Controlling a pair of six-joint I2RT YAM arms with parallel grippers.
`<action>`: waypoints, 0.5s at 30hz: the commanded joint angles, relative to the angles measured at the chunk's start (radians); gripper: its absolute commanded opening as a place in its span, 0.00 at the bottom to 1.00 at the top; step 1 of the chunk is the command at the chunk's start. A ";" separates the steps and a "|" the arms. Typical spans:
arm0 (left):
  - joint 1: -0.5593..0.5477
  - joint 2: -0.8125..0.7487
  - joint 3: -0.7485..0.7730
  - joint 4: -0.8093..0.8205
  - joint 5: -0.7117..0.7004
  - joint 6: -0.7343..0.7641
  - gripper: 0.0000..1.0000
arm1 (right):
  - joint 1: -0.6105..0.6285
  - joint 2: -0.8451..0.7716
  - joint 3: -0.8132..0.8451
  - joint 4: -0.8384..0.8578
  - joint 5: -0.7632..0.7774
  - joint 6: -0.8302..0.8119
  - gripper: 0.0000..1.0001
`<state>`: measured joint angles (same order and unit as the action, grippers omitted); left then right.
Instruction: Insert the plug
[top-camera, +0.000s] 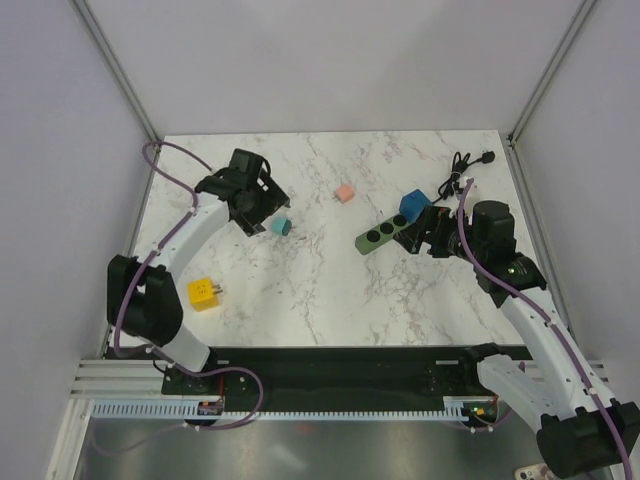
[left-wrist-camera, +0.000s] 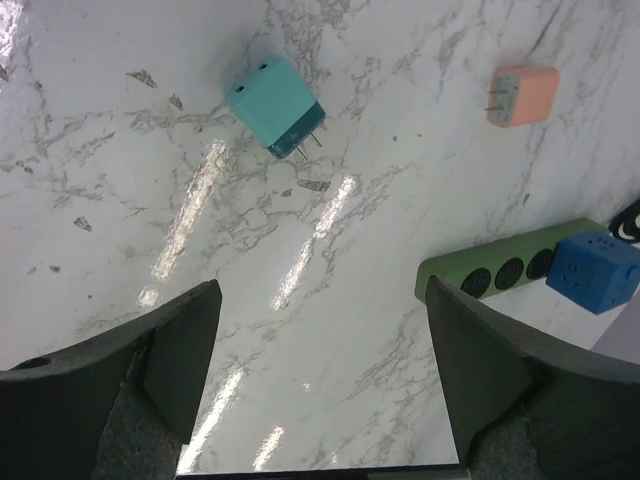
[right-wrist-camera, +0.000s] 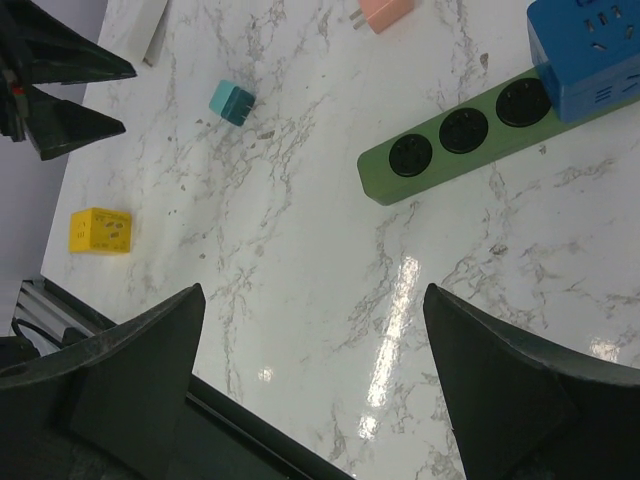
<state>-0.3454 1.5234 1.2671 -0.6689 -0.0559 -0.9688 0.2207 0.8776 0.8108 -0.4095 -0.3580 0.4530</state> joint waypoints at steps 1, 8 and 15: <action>0.003 0.115 0.167 -0.190 -0.061 -0.171 0.90 | 0.003 -0.012 0.002 0.046 -0.004 0.027 0.98; 0.003 0.444 0.474 -0.468 -0.062 -0.171 0.83 | 0.005 -0.008 0.028 0.044 -0.009 0.032 0.98; 0.002 0.546 0.526 -0.452 -0.090 -0.186 0.83 | 0.005 -0.025 0.044 0.023 -0.012 0.026 0.98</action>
<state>-0.3435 2.0541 1.7386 -1.0744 -0.0963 -1.1004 0.2207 0.8749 0.8127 -0.4026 -0.3614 0.4755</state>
